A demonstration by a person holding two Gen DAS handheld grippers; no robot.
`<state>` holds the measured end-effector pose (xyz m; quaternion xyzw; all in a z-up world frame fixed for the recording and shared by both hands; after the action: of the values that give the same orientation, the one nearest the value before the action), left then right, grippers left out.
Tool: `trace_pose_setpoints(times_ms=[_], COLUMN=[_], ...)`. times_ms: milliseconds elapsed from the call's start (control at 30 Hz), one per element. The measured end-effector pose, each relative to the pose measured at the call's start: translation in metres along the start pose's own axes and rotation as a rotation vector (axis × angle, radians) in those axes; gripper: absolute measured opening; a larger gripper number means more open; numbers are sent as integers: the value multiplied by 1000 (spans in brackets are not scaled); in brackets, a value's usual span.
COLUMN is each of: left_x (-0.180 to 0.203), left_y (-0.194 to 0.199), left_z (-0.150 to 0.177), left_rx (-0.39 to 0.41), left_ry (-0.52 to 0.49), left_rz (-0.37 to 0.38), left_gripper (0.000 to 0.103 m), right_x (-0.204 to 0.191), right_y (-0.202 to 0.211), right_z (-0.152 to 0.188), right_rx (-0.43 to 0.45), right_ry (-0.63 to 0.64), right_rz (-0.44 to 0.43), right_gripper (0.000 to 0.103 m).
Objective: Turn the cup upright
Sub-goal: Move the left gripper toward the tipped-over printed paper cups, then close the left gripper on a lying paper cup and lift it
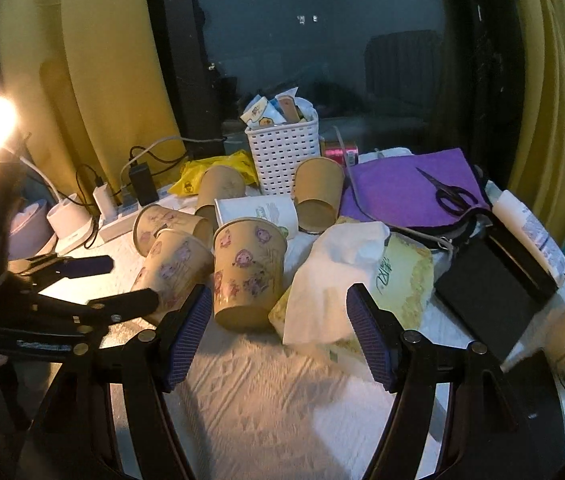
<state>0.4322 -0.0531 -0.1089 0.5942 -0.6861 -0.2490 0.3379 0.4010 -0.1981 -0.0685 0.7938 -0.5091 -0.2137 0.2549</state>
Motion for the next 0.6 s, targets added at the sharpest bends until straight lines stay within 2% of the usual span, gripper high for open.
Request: trace_pose_setpoints(times_ms=[133,200,233,300,600], left_x=[-4,-6,-6,-7,-1], left_y=[-21,-28,-31,-36,-13], left_z=[-1,0,1,3,8], left_rx=[-44,-60,-70,-90,-63], left_ry=[16,19,19,28,8], left_rz=[2,4,6,20,42], left_gripper=[93,82,71,64,62], right_x=[2,3,3,4,-3], right_y=[-9,-12,-13,-14,-3], right_z=[-1,-1,0,0,0], right_rx=[-6,-10,-12,-16,-5], right_ry=[-3,-6,-7,-10,-8], right_rz=[-11,-14,-14,-14,-1], right_gripper=[73,73,73,73,73])
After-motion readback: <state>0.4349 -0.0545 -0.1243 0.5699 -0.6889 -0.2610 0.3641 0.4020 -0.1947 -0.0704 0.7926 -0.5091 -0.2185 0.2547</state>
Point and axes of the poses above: each gripper's, at about its wrist camera, not at the fingertips, and y roughly against the way its jaws point, x to its right, z to its underside, the point moved 4 cm from there along -y, roughly the way its jaws point, and after that the axes turned 1 degree about y, right-handed, at the moved point
